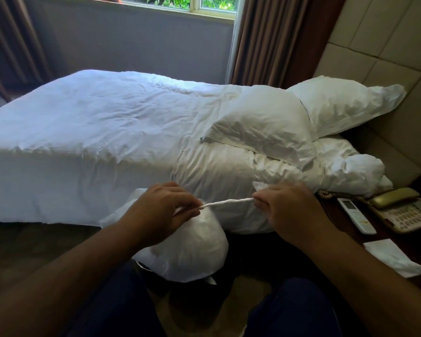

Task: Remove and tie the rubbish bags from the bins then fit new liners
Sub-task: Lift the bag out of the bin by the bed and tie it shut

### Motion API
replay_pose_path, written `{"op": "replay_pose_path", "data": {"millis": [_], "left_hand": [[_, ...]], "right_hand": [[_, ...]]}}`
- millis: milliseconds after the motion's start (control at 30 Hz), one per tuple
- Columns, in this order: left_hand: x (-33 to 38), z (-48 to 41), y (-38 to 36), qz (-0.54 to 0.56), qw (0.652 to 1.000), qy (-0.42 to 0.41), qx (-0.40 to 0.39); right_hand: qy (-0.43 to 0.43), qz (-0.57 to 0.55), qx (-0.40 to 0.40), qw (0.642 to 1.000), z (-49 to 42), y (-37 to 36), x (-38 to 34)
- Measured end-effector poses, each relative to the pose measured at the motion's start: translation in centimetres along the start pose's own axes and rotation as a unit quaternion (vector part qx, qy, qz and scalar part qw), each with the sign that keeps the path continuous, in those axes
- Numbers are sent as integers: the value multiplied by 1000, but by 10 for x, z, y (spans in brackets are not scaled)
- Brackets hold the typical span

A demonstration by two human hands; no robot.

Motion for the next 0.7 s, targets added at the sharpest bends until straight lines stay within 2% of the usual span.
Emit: {"op": "replay_pose_path", "data": {"millis": [67, 133, 200, 300, 400, 500, 600, 633, 667, 700], "left_hand": [[-3, 0, 2, -8, 1000, 20, 8], [-6, 0, 3, -11, 999, 47, 22], [-10, 0, 4, 3, 996, 83, 29], [-15, 2, 5, 15, 994, 105, 9], [-15, 3, 4, 26, 994, 102, -11], [-9, 3, 3, 78, 993, 77, -39], [-3, 2, 1, 112, 989, 58, -80], [-2, 3, -1, 113, 988, 55, -93], [-1, 3, -2, 115, 987, 54, -101], [-1, 4, -3, 116, 986, 52, -105]], "right_hand": [[-33, -20, -23, 999, 1, 1, -2], [-84, -129, -49, 987, 1, 3, -2], [-110, -245, -74, 960, -1, 5, -3], [-119, -354, -99, 922, 0, 10, -9], [-123, -484, -116, 859, 5, 17, -18], [-125, -622, -109, 765, 10, 16, -28], [-125, -714, -85, 683, 7, 15, -40], [-124, -736, -67, 662, 5, 16, -43], [-126, -743, -46, 655, 2, 17, -45], [-126, -733, -22, 668, 0, 19, -46]]}}
Point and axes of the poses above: each hand's wrist, its own z-axis away from the middle knuckle, its own y-axis out of the back of the hand, x = y × z, the point moved 1 cm from there along -z, towards the middle knuckle, and after that the axes turned 15 degrees about -z, right-handed, at the moved point
